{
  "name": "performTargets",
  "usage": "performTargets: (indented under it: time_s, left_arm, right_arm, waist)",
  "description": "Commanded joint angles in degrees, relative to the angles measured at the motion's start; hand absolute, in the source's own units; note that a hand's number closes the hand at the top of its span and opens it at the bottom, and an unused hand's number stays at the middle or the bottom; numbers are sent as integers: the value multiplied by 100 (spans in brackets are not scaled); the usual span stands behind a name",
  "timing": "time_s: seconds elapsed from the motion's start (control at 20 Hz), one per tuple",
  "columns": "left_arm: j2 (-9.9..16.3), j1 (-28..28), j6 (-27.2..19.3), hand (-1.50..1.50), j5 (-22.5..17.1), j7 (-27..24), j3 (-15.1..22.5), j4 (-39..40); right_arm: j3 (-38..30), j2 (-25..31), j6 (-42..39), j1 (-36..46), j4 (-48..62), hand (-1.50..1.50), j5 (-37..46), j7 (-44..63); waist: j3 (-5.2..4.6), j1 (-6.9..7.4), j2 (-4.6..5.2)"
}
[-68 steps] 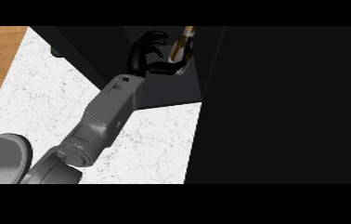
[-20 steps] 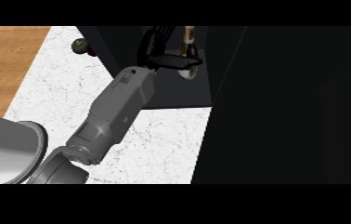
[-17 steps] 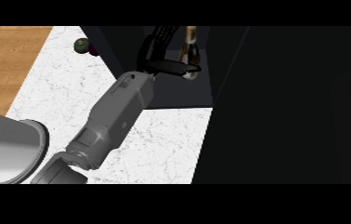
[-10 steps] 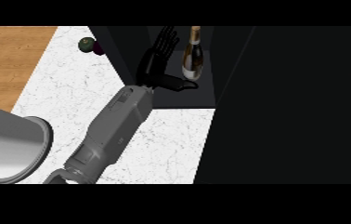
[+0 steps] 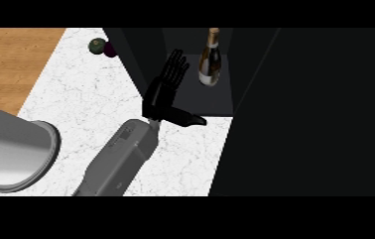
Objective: Pick up the wine, place it into the cabinet and close the cabinet
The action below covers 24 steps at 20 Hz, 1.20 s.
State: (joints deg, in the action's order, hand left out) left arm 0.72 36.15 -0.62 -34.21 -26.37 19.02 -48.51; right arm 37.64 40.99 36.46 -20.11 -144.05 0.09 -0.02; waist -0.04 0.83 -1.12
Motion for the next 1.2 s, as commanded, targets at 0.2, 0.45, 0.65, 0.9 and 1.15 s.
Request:
performTargets:
  time_s: [0.2,0.45,0.65,0.9,1.15]
  left_arm:
    - [555,-1726,26,-150,-116,533,361,-2072]
    - [738,-2130,152,-150,-344,601,136,-2599]
    - [1052,-2935,515,-150,-259,230,233,-3045]
    - [1333,-3258,593,-150,-231,49,23,-3302]
    - [1744,-3200,787,-150,-406,127,-420,-3402]
  right_arm:
    - [-53,192,105,-209,-1111,-150,-141,527]
    - [7,467,-122,-3,-1321,-150,-44,878]
    - [-73,678,-500,-163,-1144,-150,-468,384]
    - [623,779,-959,-265,-1008,-150,-387,60]
    - [1076,1003,-1683,116,-1020,150,-311,149]
  waist:
    - [4,43,19]
    - [-6,-70,77]
    - [7,-87,74]
    - [6,-94,59]
    - [-4,-55,81]
